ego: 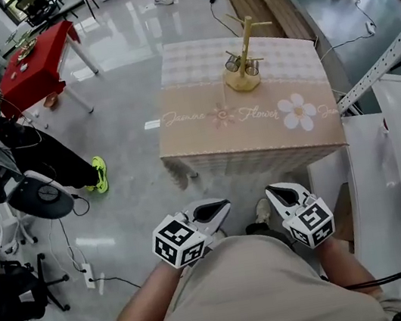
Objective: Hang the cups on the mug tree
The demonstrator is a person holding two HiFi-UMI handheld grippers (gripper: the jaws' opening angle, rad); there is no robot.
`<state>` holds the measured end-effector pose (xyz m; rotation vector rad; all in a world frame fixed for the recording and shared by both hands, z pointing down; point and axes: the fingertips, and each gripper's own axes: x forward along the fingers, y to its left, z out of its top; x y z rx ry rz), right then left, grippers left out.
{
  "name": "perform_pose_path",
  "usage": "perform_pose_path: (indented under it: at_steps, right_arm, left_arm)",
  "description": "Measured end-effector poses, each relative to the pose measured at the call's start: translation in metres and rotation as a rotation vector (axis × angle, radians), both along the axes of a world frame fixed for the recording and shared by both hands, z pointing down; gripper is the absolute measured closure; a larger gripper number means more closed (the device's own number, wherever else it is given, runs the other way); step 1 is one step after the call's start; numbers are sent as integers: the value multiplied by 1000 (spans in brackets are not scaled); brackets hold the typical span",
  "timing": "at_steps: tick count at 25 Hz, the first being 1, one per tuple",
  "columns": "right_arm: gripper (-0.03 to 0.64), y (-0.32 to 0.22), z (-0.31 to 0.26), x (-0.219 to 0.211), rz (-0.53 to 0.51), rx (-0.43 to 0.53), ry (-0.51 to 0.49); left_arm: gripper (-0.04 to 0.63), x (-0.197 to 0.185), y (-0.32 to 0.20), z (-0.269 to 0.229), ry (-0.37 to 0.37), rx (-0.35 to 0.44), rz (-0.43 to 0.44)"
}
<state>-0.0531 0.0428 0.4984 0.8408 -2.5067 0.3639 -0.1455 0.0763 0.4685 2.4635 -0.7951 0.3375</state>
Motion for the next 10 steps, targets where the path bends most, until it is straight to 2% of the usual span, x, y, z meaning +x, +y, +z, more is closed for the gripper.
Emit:
perform_pose_path:
  at_steps: [10]
  right_arm:
    - [603,41,4,-22,-7,-11,14]
  left_arm:
    - [588,-23,34,11,10,-5,-2]
